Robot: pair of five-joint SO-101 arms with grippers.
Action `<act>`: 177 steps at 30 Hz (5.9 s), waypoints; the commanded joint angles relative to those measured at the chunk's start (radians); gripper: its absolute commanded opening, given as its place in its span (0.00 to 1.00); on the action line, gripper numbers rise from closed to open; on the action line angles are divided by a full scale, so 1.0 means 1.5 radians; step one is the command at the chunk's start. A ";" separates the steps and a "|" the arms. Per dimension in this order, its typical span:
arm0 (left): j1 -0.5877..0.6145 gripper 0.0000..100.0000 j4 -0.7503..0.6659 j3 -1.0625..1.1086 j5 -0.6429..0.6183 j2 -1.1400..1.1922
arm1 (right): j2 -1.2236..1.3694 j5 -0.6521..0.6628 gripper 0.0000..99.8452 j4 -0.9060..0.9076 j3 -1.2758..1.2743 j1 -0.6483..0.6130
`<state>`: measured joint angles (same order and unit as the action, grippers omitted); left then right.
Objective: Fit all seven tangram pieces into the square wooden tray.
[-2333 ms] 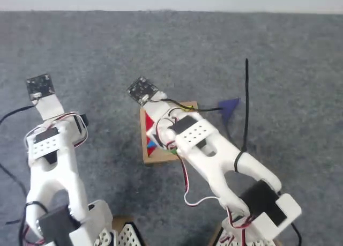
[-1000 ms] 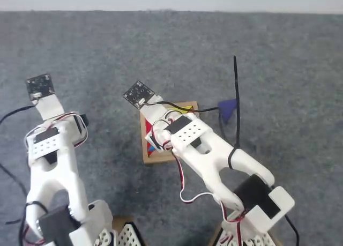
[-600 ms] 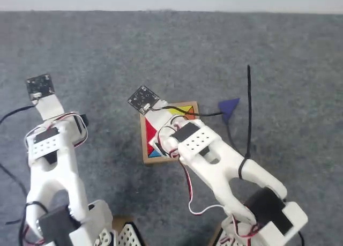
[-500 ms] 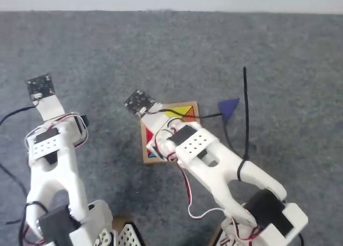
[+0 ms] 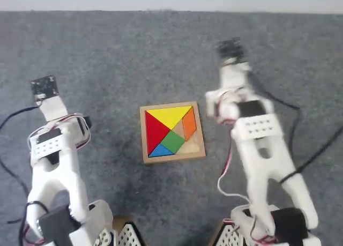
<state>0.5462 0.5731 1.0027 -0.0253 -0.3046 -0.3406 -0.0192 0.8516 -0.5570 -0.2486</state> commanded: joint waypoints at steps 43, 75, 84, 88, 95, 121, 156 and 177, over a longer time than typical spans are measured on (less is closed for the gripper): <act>-0.007 0.23 -0.018 -0.004 0.010 -0.016 | 0.399 -0.320 0.06 0.251 0.343 0.199; -0.008 0.23 -0.018 -0.002 0.010 -0.016 | 0.249 0.050 0.05 0.175 -0.046 0.218; -0.008 0.23 -0.018 -0.001 0.010 -0.016 | 0.036 0.051 0.05 0.136 -0.104 0.192; -0.008 0.23 -0.018 -0.001 0.010 -0.016 | 0.018 0.056 0.06 0.135 -0.010 0.247; -0.008 0.23 -0.018 0.006 0.010 -0.015 | 0.237 0.102 0.06 0.140 0.193 0.258; -0.026 0.23 -0.018 0.007 0.010 -0.015 | 0.139 0.252 0.01 0.239 -0.035 0.264; -0.026 0.23 -0.017 0.007 0.032 -0.016 | 0.528 -0.313 0.11 0.302 0.400 0.130; -0.026 0.23 -0.017 0.007 0.032 -0.016 | 0.376 -0.193 0.09 0.258 0.187 0.192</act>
<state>0.5155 0.5700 1.0196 0.0069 -0.3046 0.3897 -0.3460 1.3426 -0.1013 0.0261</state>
